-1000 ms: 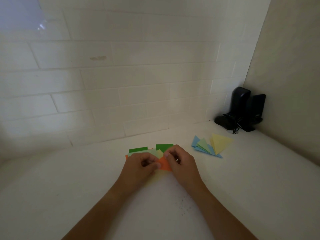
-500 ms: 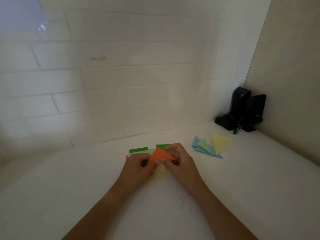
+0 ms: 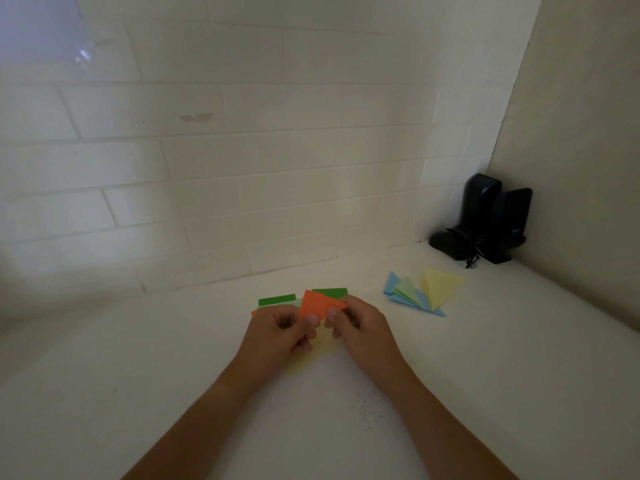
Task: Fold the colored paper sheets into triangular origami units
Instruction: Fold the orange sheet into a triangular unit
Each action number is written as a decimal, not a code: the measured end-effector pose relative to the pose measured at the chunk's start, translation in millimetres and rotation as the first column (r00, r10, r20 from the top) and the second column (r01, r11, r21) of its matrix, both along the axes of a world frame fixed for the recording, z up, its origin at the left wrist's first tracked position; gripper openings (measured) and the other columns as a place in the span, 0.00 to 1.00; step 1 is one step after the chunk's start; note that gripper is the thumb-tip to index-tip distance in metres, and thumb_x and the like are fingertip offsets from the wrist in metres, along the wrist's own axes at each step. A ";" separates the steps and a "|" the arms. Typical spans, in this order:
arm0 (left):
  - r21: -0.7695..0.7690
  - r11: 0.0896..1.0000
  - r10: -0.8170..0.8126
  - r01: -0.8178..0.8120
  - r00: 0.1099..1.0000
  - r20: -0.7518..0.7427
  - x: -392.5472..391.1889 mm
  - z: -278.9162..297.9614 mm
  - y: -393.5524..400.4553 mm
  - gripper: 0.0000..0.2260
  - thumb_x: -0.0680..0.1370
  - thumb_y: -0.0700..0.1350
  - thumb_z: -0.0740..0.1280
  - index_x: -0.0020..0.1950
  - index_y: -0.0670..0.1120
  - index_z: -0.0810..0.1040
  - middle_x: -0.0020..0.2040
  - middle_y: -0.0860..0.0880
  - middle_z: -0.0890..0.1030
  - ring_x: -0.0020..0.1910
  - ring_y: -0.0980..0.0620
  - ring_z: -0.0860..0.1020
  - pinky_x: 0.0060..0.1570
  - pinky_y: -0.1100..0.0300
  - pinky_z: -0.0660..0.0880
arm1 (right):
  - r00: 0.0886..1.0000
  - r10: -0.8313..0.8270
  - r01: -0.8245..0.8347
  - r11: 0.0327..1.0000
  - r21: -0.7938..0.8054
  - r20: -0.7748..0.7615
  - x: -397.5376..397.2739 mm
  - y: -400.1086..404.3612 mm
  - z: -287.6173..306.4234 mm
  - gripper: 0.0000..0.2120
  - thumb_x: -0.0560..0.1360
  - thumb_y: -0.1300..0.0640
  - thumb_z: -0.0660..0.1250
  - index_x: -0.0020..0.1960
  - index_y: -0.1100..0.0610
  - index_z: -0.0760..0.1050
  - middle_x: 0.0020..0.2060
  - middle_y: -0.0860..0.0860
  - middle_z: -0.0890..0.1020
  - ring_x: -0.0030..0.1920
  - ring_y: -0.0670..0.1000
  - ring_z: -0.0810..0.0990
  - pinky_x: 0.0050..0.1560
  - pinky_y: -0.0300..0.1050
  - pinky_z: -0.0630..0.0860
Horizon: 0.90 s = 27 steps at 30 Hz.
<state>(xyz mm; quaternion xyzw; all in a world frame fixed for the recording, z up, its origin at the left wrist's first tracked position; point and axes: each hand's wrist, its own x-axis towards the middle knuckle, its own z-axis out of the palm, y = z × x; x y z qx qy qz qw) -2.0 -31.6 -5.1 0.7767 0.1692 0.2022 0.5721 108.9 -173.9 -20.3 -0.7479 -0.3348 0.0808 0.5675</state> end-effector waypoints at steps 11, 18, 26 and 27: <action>-0.011 0.999 0.053 -0.051 0.989 0.140 1.7 0.0 7.0 0.06 0.79 0.38 0.72 0.53 0.47 0.85 0.40 0.45 0.82 0.41 0.49 0.82 0.43 0.56 0.80 | 0.998 0.039 -0.039 0.999 -0.004 -0.046 -2.4 -1.8 4.2 0.07 0.80 0.58 0.68 0.43 0.57 0.79 0.34 0.47 0.82 0.34 0.41 0.78 0.38 0.31 0.71; 0.059 0.998 0.017 -0.020 0.998 0.063 2.5 -1.6 2.1 0.04 0.77 0.35 0.73 0.50 0.43 0.85 0.38 0.48 0.85 0.37 0.54 0.84 0.41 0.65 0.78 | 0.999 -0.041 0.043 0.997 0.070 -0.028 1.0 -1.1 -1.0 0.03 0.81 0.55 0.68 0.49 0.51 0.80 0.42 0.45 0.84 0.41 0.39 0.79 0.42 0.31 0.73; -0.140 0.988 0.081 -0.069 0.994 0.080 -0.1 -1.2 4.7 0.02 0.79 0.37 0.72 0.50 0.40 0.83 0.40 0.43 0.87 0.41 0.47 0.87 0.47 0.59 0.80 | 1.000 -0.006 0.006 0.999 0.053 0.004 -1.6 0.4 0.2 0.09 0.79 0.57 0.72 0.57 0.48 0.76 0.42 0.44 0.85 0.40 0.43 0.82 0.41 0.34 0.74; -0.186 0.980 0.093 -0.077 0.993 0.078 -0.1 -1.3 4.6 0.02 0.79 0.37 0.72 0.50 0.39 0.82 0.40 0.42 0.87 0.42 0.45 0.88 0.48 0.57 0.81 | 1.000 0.002 -0.002 0.999 0.054 0.013 -1.8 0.1 0.2 0.10 0.79 0.57 0.71 0.57 0.48 0.76 0.42 0.43 0.84 0.40 0.43 0.82 0.41 0.34 0.75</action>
